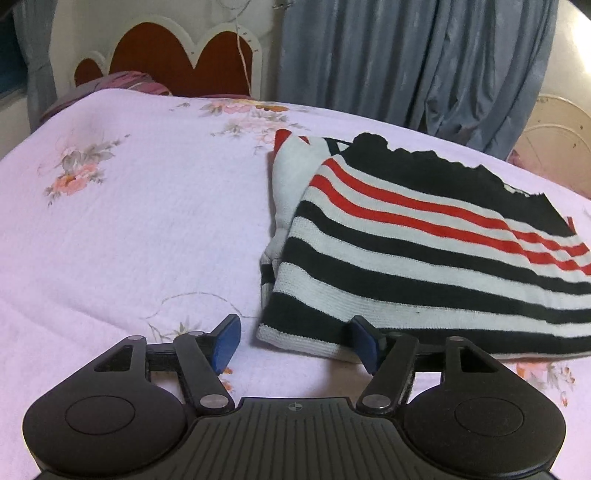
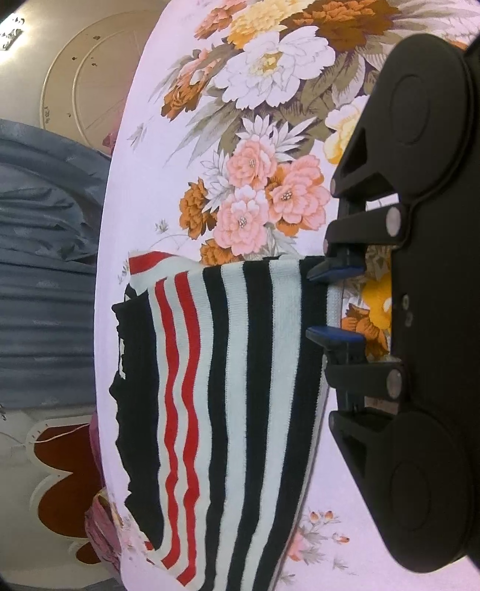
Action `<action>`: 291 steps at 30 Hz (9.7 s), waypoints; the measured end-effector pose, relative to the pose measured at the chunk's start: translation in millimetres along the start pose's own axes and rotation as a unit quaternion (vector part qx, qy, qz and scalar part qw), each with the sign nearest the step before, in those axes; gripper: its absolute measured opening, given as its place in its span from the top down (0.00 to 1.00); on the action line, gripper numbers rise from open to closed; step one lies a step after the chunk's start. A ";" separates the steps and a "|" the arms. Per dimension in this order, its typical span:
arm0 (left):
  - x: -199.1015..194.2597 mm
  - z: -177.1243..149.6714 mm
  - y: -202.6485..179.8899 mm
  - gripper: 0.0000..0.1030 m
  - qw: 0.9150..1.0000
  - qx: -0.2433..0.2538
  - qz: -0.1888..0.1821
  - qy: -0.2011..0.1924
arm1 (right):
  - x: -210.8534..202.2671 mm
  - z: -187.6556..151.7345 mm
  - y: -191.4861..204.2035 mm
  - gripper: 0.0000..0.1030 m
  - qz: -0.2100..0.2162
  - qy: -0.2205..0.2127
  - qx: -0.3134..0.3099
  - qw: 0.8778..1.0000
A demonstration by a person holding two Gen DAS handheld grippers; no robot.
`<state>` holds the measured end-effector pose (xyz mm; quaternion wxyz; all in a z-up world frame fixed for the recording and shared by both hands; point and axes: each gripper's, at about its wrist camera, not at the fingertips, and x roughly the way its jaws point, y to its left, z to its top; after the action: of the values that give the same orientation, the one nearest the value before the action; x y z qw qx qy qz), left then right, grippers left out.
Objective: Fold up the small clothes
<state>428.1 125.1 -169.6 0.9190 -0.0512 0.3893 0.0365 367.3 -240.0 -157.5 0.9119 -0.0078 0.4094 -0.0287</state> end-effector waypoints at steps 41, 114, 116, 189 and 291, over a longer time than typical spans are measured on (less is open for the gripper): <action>33.2 -10.0 17.5 0.55 0.938 -0.324 -0.114 -0.053 | 30.4 74.2 108.0 0.94 0.115 -0.047 -0.025 0.992; 18.0 82.4 -210.4 0.70 0.987 0.070 -0.146 -0.015 | 12.9 109.6 -40.0 0.91 0.150 -0.136 0.014 0.979; 22.6 83.3 -222.0 0.70 0.986 0.088 -0.143 -0.014 | 8.5 109.5 -48.0 0.91 0.155 -0.154 0.017 0.976; 31.4 77.6 -259.9 0.70 0.980 0.123 -0.155 0.022 | 51.8 89.1 -19.0 0.67 0.090 -0.021 -0.064 0.994; 85.1 85.3 -215.9 0.32 0.962 -0.023 -0.243 0.122 | 97.1 94.0 -103.1 0.56 0.327 0.106 0.180 0.922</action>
<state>570.9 -76.3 -157.6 0.8443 -0.1699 0.4731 -0.1856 497.2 -349.5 -163.5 0.8078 0.2936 0.4712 0.1979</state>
